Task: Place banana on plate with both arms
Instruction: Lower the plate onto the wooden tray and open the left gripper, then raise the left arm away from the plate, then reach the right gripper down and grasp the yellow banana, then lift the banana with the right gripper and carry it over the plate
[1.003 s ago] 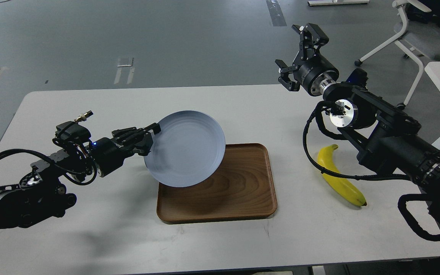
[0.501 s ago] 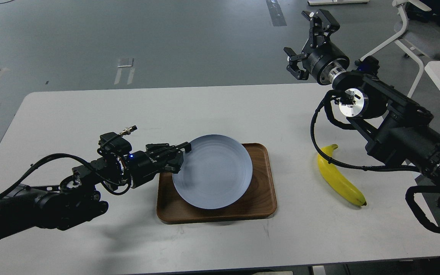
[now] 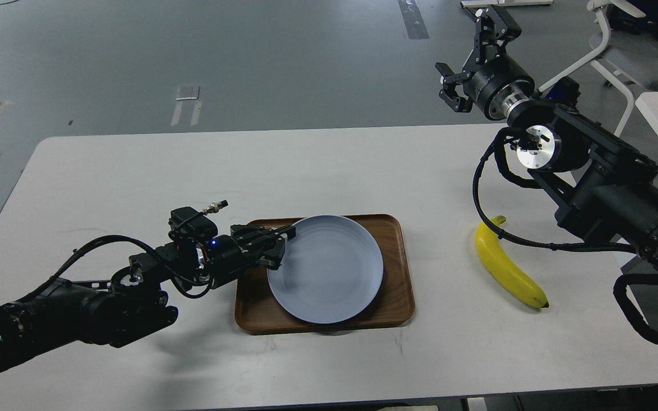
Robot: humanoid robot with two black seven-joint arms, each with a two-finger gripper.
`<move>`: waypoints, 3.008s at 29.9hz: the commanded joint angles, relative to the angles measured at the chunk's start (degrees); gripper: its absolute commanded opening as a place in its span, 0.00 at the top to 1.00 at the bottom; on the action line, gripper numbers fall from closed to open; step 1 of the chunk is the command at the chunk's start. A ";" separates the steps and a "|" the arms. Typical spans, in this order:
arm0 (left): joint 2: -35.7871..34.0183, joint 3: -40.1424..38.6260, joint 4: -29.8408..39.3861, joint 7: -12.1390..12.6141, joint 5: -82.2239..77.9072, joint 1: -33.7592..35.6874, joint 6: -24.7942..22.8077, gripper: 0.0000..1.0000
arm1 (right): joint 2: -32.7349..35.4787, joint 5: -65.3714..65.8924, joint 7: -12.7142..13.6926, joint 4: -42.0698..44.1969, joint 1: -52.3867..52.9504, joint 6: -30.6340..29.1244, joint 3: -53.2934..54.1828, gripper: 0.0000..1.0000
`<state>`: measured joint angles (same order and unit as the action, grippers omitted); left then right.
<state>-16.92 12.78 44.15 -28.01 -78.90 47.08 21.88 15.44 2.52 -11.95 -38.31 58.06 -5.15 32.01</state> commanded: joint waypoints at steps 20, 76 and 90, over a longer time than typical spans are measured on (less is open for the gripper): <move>1.89 -1.00 -2.05 0.01 1.12 0.82 0.18 0.18 | 0.03 -0.06 -0.09 -0.01 -0.31 0.40 -0.02 0.00; -9.09 -26.67 -0.99 7.70 61.32 8.73 -23.02 0.02 | 29.47 75.96 -2.90 -29.27 -4.88 1.81 -44.06 0.37; -9.09 -26.40 -0.99 7.70 61.15 7.06 -22.41 0.02 | 28.85 81.68 -13.27 -26.02 -3.83 2.51 -47.31 1.00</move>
<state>-26.02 -13.74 43.16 -20.31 -17.75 54.21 -0.62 44.30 84.38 -24.32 -64.88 54.01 -2.99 -15.63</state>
